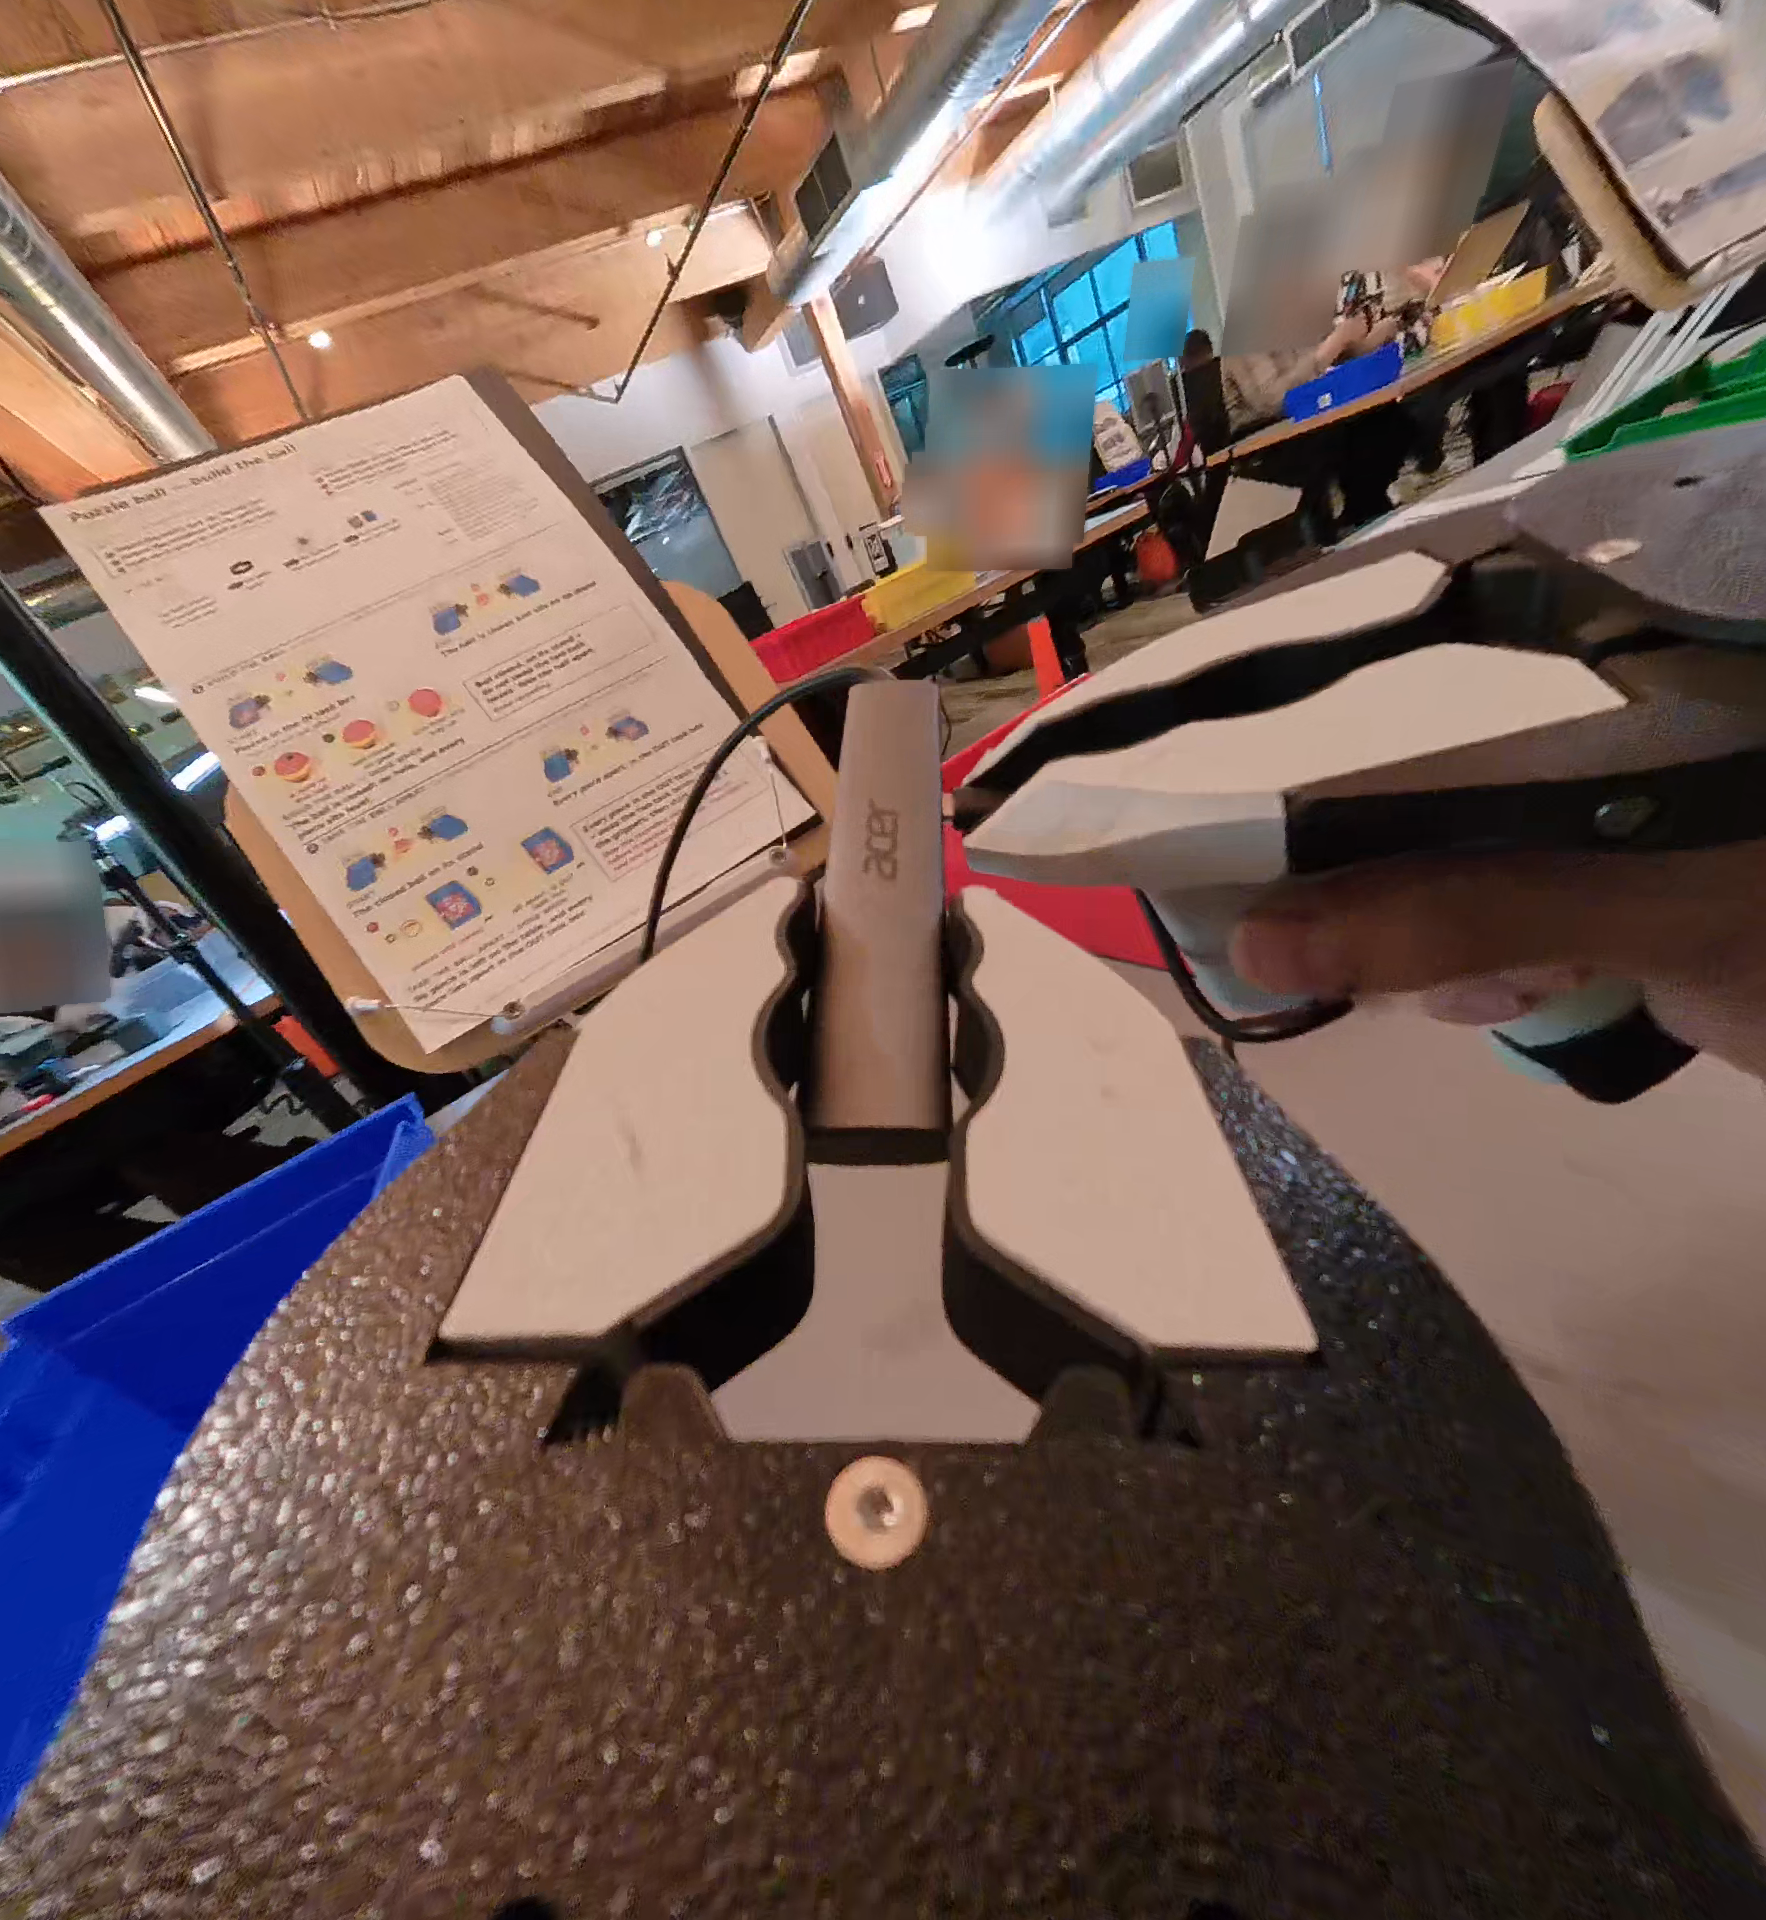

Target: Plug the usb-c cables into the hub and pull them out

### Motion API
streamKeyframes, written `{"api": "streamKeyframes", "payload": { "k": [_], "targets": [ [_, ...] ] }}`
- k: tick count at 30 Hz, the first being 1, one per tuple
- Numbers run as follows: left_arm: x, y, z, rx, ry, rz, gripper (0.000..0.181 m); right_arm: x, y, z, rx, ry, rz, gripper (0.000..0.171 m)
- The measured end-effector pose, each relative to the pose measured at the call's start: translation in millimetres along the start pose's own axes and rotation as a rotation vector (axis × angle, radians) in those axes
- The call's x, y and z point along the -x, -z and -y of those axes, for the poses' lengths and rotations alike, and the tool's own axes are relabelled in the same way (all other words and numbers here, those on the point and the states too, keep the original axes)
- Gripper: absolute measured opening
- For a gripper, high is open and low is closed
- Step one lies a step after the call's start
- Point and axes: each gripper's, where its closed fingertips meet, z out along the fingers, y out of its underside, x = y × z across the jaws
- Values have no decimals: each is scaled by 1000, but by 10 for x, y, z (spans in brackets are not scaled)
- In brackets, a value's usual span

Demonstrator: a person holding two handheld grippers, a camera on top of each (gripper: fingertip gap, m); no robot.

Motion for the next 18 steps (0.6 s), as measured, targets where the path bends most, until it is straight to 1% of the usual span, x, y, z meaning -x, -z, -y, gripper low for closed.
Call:
{"api": "streamKeyframes", "payload": {
  "k": [4,7,10,13,18],
  "targets": [
    [-8,-8,-8,-24,58,-9,23,-1,-7,-23,-18,-38,-10,11],
    [-7,-23,-58,-18,76,2,23,-9,-15,-50,-7,-8,-28,11],
    [18,-4,-106,-7,3,50,23,13,-41,-122,23,6,-27,11],
    [50,1,-108,11,-154,136,23,12,-55,-153,61,15,-25,11],
    [71,-4,-151,57,-115,125,24,13,-67,-196,92,71,-25,12]
  ]
}}
